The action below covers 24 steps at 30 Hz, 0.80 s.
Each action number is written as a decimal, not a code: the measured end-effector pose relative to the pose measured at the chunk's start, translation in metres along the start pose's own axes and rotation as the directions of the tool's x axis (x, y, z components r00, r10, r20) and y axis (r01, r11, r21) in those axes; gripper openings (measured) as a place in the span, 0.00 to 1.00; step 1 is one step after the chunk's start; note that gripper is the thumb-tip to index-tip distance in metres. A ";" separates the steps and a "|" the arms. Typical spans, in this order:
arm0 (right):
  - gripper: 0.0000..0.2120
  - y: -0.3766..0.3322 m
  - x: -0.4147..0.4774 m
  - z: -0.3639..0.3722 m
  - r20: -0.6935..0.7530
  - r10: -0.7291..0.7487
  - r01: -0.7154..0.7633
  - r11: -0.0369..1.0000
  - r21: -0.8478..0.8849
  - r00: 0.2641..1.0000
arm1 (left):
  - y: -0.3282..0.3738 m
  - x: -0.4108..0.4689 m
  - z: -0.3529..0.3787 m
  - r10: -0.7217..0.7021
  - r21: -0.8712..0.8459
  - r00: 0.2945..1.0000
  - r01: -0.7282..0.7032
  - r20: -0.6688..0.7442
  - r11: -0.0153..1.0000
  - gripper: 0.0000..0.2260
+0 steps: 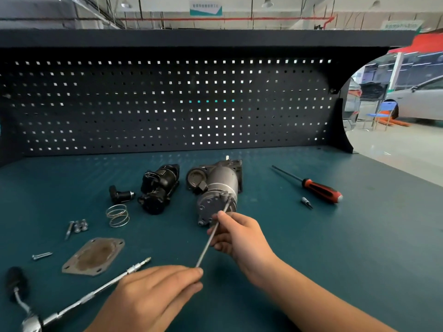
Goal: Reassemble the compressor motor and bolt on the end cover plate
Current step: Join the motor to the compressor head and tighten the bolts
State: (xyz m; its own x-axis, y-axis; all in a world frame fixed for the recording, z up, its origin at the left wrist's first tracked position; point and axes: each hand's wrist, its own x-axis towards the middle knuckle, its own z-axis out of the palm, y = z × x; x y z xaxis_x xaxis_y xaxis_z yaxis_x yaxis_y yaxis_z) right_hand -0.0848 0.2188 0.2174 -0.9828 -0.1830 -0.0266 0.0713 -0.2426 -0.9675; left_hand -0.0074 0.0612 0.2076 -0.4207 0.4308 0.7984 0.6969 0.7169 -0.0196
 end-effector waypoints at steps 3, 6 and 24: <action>0.10 0.000 0.001 -0.003 0.023 0.003 -0.003 1.000 0.010 1.000 | -0.003 -0.003 0.008 0.010 -0.024 0.999 -0.009 0.037 1.000 0.13; 0.10 0.000 0.002 -0.004 0.034 -0.008 0.008 1.000 0.011 0.999 | -0.003 -0.002 0.009 0.025 -0.019 0.998 -0.024 0.055 1.000 0.18; 0.12 -0.002 0.013 -0.010 -0.036 0.008 -0.008 1.000 -0.004 0.999 | 0.003 0.015 0.014 -0.243 -0.377 0.955 0.292 0.172 0.879 0.10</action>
State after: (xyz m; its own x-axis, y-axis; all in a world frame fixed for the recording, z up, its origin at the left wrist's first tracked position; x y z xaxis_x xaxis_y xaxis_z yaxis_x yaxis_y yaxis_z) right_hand -0.0997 0.2262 0.2160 -0.9876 -0.1508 -0.0434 0.0788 -0.2375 -0.9682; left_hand -0.0197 0.0776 0.2115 -0.6710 0.3315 0.6633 0.7088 0.5494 0.4424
